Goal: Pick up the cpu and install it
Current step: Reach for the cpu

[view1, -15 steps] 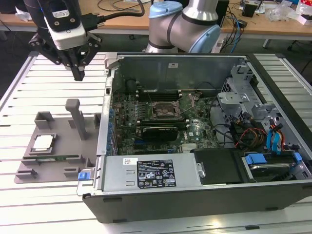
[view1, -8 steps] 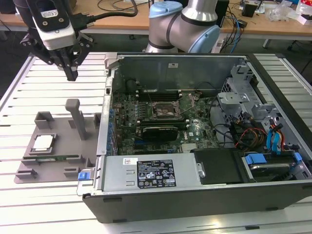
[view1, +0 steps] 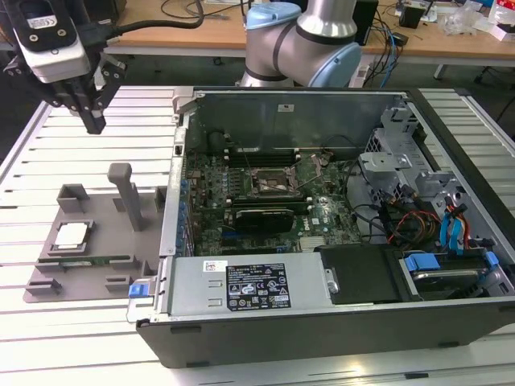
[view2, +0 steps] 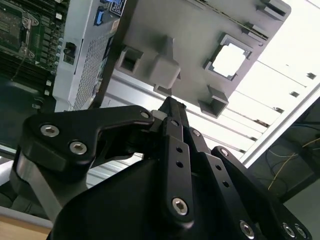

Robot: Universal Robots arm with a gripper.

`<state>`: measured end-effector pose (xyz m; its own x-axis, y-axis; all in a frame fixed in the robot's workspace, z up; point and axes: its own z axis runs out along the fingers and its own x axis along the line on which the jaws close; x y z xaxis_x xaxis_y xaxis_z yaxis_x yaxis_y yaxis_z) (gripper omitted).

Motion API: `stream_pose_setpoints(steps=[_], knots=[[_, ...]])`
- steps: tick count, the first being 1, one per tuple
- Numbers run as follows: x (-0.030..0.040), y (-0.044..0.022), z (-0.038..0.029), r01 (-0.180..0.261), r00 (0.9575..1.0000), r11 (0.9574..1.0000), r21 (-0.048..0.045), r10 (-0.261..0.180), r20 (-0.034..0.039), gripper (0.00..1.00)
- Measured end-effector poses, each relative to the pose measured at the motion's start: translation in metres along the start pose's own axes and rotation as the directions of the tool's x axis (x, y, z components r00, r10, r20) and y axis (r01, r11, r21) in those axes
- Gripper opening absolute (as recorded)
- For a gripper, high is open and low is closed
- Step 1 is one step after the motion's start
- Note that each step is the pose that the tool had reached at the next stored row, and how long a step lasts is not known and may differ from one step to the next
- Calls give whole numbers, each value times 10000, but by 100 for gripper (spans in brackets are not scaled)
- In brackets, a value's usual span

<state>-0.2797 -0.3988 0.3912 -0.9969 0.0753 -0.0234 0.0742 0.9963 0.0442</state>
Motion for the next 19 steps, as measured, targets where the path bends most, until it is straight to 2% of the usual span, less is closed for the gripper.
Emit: stream_pose_setpoints(steps=[11,14,16,19], knots=[[277,-21,-5,0,10000,10000,3,0,1,11],[388,-29,-8,1,10000,10000,4,-1,0,11],[417,-31,-8,1,10000,10000,4,-1,0,11],[502,-38,-9,0,10000,10000,4,0,0,11]])
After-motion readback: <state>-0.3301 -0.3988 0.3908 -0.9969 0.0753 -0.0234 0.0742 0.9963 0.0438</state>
